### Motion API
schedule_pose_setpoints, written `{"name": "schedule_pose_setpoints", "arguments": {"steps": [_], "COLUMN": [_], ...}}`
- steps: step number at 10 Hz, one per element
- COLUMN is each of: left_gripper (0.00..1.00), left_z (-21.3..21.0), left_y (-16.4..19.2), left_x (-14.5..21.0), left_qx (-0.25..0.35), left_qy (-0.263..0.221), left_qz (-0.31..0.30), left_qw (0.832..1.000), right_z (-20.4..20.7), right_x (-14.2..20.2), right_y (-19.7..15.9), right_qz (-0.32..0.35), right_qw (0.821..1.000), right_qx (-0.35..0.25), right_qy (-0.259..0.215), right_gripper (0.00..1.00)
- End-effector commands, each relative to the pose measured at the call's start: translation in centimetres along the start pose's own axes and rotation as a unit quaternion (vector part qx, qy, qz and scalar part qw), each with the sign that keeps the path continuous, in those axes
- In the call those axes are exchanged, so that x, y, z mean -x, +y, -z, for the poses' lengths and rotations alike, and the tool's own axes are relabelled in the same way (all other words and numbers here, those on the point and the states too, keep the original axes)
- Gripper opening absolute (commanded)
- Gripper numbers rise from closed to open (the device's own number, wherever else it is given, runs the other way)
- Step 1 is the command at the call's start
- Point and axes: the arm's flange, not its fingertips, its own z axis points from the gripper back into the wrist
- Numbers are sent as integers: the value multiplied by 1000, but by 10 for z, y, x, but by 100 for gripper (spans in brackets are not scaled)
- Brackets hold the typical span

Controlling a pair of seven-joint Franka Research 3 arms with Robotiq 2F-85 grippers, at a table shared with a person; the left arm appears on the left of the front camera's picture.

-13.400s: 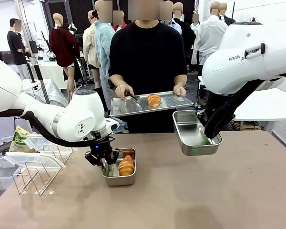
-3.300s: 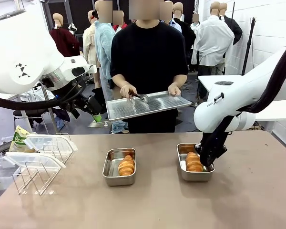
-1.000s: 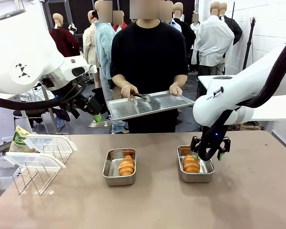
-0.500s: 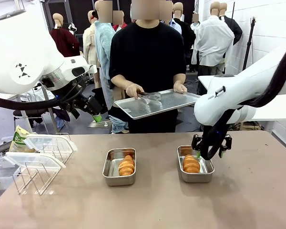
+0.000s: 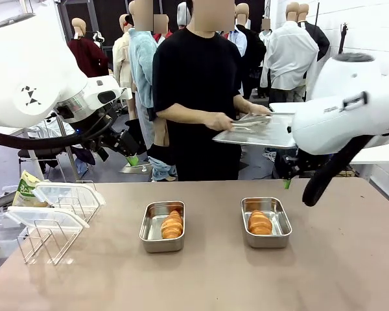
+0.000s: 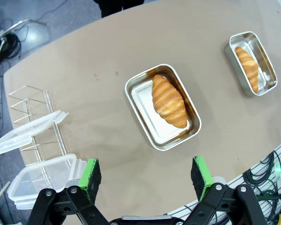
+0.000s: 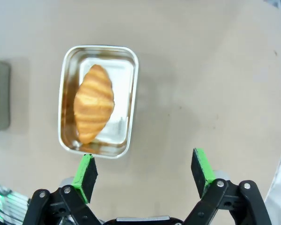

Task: Place the bread in airtight containers.
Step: Pick up one Airtight Container lid and hand it to the human.

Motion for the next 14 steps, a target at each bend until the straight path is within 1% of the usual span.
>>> {"name": "schedule_pose_setpoints", "arguments": {"steps": [1, 2, 4, 5, 6, 7, 14], "left_gripper": [100, 100, 100, 100, 100, 100, 100], "left_z": [0, 0, 0, 0, 0, 0, 0], "left_y": [1, 1, 1, 1, 1, 1, 1], "left_x": [0, 0, 0, 0, 0, 0, 0], "left_qx": [-1, -1, -1, -1, -1, -1, -1], "left_qy": [1, 1, 1, 1, 1, 1, 1], "left_qz": [0, 0, 0, 0, 0, 0, 0], "left_qw": [1000, 1000, 1000, 1000, 1000, 1000, 1000], "right_z": [-23, -34, -43, -41, -37, -54, -54], "right_x": [26, 31, 35, 34, 30, 31, 31], "right_y": [-11, -12, -13, -13, -11, -11, -11], "right_qz": [-59, -73, -81, -80, -79, -76, -76], "right_qw": [997, 995, 992, 992, 993, 994, 994], "right_qx": [-41, -41, -49, -49, -56, -29, -29], "right_qy": [-41, -62, -85, -84, -72, -76, -76], "right_gripper": [100, 100, 100, 100, 100, 100, 100]}}
